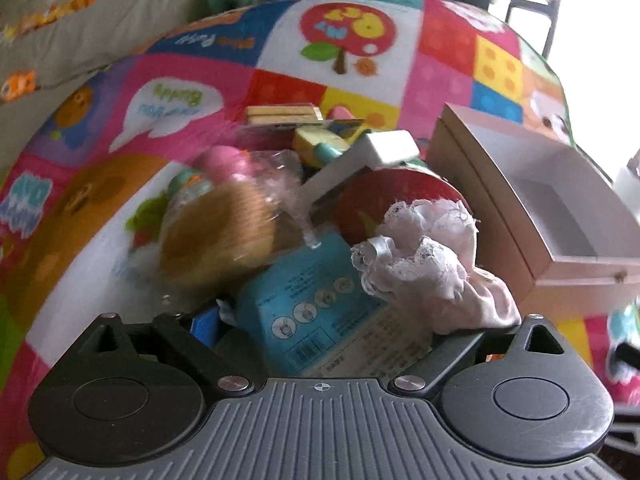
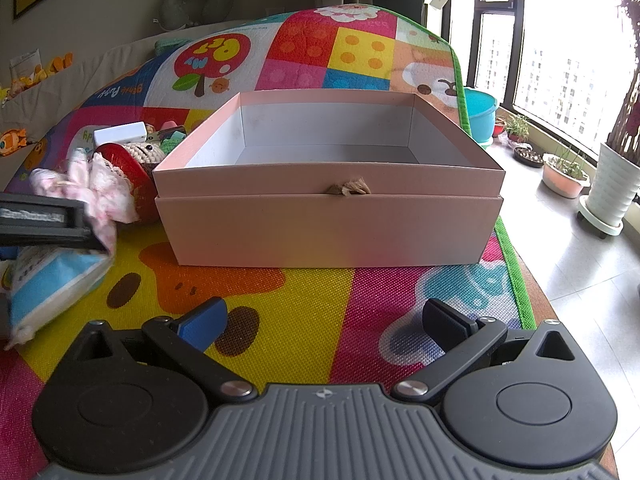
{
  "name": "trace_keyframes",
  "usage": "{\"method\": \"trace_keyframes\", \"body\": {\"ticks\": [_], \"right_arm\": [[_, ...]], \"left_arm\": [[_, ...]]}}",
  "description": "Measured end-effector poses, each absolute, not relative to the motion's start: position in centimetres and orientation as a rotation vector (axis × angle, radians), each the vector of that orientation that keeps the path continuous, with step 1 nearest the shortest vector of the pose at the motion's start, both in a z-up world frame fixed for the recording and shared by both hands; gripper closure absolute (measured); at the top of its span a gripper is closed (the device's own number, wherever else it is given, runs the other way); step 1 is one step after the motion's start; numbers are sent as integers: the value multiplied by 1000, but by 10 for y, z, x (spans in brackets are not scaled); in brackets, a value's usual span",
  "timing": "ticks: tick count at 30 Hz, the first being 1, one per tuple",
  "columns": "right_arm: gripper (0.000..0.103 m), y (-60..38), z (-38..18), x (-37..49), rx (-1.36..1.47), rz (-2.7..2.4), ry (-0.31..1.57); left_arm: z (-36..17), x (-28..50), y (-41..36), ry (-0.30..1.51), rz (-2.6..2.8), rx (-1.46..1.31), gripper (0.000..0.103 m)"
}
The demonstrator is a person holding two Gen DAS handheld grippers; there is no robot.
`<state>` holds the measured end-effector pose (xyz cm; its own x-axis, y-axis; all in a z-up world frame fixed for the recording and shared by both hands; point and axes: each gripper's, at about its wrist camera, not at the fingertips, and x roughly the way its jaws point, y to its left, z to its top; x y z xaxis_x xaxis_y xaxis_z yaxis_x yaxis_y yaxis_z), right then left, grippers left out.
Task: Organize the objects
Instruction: 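Grasp the blue-and-white wipes packet with the left gripper and lift it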
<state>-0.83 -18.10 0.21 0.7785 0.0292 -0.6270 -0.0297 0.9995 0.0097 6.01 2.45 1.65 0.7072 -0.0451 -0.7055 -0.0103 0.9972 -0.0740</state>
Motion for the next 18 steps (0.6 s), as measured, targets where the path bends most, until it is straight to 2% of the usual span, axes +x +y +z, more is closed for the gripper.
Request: {"method": "trace_keyframes", "body": {"ticks": [2, 9, 18], "right_arm": [[0, -181, 2, -8, 0, 32, 678], [0, -181, 2, -8, -1, 32, 678], [0, -181, 2, -9, -1, 34, 677]], "left_arm": [[17, 50, 28, 785, -67, -31, 11], [24, -18, 71, 809, -180, 50, 12], [36, -34, 89, 849, -102, -104, 15]]}}
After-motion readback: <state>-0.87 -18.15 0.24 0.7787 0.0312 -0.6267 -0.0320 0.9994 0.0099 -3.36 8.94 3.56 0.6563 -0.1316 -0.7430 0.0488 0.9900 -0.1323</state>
